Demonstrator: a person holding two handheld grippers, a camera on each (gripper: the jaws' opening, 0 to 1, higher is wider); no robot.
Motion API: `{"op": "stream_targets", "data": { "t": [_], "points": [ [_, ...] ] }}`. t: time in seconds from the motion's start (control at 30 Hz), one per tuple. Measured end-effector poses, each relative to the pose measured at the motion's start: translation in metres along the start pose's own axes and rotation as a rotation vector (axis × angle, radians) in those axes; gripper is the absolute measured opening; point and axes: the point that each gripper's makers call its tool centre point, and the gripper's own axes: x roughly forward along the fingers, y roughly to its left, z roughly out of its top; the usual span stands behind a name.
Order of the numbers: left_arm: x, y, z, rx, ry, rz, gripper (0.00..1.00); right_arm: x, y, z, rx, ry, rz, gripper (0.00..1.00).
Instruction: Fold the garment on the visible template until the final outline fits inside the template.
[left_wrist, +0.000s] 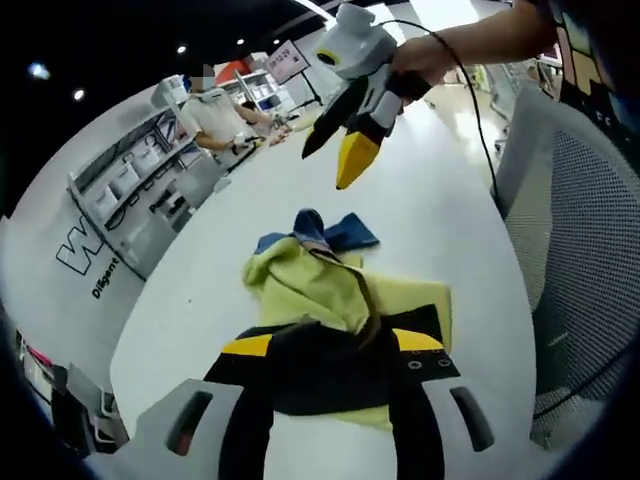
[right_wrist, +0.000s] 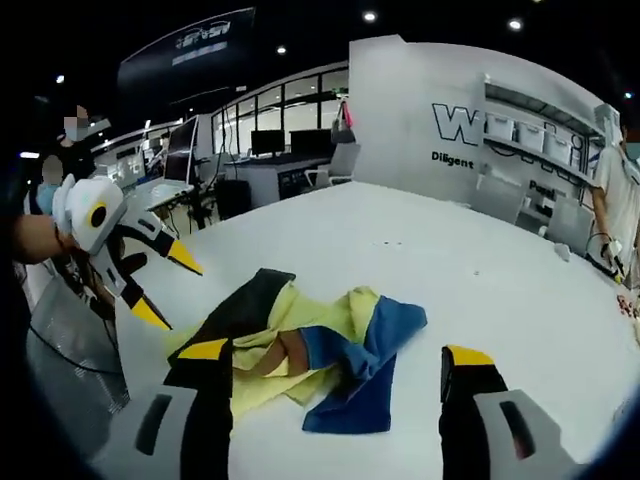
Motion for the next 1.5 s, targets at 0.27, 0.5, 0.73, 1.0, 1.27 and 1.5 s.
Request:
{"op": "stream_targets", "data": {
  "t": [0.27,0.5,0.73,1.0,1.27,1.5],
  "points": [
    [0.015,-0.009,-0.005,0.076,0.029,-0.076,0.38,0.01,0.004,0.001,-0.08,0.035,0.068,0.76],
    [0.026,-0.011,-0.012,0.12,0.053,-0.123,0.31,0.02,0.021,-0.002,-0.259,0.083,0.172,0.65],
    [0.035,-0.02,-0.021,0.193,0.084,-0.188,0.27,0.03,0.032,-0.007,-0.4,0.13,0.252,0.58],
    [0.042,-0.021,-0.024,0.225,0.096,-0.209,0.25,0.044,0.039,-0.014,-0.62,0.193,0.329,0.45],
    [0.047,-0.022,-0.024,0.244,0.091,-0.229,0.22,0.056,0.048,-0.024,-0.827,0.248,0.425,0.38],
    [0.051,-0.026,-0.03,0.28,0.107,-0.257,0.19,0.063,0.041,-0.03,-0.925,0.307,0.453,0.3]
  ]
}}
